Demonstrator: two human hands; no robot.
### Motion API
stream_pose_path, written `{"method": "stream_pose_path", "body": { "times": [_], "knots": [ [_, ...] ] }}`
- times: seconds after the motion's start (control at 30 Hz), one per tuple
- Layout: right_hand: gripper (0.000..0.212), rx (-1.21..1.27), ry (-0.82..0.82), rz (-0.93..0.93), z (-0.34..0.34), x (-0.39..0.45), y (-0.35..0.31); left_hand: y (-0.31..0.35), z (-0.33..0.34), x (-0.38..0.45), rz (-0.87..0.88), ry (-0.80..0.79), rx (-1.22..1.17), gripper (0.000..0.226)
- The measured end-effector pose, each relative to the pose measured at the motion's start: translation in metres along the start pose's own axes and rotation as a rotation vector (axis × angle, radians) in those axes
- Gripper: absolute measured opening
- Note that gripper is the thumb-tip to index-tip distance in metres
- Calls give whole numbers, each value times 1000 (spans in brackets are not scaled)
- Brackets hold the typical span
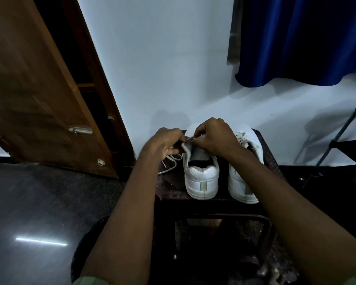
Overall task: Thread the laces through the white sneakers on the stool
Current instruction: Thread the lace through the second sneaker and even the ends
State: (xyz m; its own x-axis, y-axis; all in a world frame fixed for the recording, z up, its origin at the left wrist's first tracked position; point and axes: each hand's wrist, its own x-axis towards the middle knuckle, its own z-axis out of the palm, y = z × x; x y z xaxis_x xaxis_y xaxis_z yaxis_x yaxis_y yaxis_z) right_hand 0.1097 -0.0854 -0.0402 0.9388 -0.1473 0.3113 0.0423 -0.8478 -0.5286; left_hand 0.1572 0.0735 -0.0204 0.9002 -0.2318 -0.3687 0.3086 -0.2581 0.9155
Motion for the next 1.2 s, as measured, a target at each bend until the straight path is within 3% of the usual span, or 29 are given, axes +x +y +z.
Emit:
{"method": "stream_pose_path", "body": {
  "times": [0.37, 0.53, 0.57, 0.67, 0.73, 0.8, 0.93, 1.0, 1.1, 1.2],
  "knots": [
    [6, -14, -37, 25, 1, 1, 2, -14, 6, 0, 24, 6, 26, 14],
    [8, -32, -72, 22, 2, 2, 4, -8, 3, 16, 152, 181, 173, 11],
    [10, -29, -75, 23, 2, 2, 4, -5, 2, 14, 165, 183, 91, 15],
    [14, -30, -80, 7, 1, 3, 6, 7, 4, 8, 209, 129, -523, 27],
    [11, -22, -58, -2, 1, 3, 5, 8, 6, 8, 203, 111, -766, 30],
    [12, -6, 13, -10, -2, 3, 5, 5, 3, 11, 230, 209, -617, 31],
    [26, 48, 211, -17, -8, 4, 13, 0, -3, 21, 416, 408, 477, 33],
    [31, 104, 261, -14, -9, 6, 18, -5, 1, 20, 348, 386, 776, 50],
    [26, 198, 301, -35, -9, 8, 20, -9, 7, 16, 280, 311, 866, 47],
    [24, 230, 285, -103, -8, 7, 18, -4, 8, 11, 499, 289, 492, 55]
  ]
}}
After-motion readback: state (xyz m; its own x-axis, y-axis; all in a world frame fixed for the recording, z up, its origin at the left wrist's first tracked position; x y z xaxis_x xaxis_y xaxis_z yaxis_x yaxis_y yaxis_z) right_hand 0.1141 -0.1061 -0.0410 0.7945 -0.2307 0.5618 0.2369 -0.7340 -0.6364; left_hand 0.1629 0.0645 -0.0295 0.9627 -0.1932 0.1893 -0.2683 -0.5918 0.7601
